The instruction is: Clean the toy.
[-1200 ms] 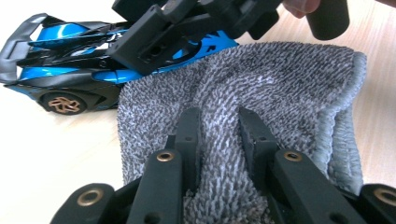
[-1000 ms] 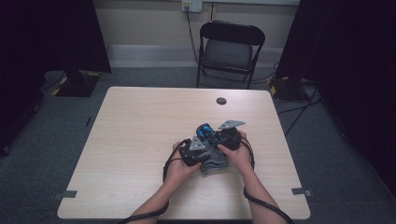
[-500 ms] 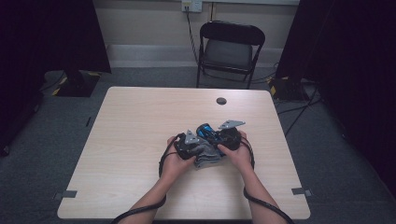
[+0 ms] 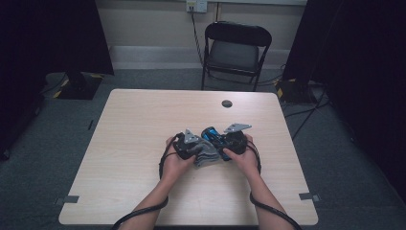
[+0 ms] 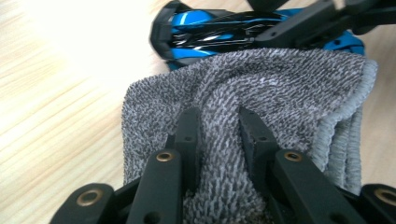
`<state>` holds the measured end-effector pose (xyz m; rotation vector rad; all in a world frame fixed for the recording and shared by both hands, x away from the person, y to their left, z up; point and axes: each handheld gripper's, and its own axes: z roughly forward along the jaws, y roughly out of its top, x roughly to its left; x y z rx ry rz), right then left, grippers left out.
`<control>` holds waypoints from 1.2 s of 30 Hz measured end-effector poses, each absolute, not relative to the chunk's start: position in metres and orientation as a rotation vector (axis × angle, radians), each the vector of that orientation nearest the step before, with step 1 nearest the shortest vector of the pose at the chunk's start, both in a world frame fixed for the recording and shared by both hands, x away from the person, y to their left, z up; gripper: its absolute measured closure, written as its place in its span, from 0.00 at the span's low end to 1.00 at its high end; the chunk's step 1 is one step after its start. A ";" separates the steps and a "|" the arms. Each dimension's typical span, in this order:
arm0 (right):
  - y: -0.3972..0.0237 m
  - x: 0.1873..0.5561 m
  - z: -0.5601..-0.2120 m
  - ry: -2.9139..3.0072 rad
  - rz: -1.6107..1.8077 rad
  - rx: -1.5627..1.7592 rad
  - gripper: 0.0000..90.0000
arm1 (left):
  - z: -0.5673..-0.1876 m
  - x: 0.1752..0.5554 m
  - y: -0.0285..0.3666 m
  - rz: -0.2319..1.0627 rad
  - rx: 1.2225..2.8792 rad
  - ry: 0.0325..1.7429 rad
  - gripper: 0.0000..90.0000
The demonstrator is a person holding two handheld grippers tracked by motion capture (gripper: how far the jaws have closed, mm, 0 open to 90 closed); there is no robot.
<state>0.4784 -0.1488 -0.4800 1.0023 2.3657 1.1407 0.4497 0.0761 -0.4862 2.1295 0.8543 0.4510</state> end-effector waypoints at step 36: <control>-0.148 0.479 -0.478 2.378 1.121 1.003 0.52 | -0.483 0.474 0.116 0.539 2.043 1.051 0.80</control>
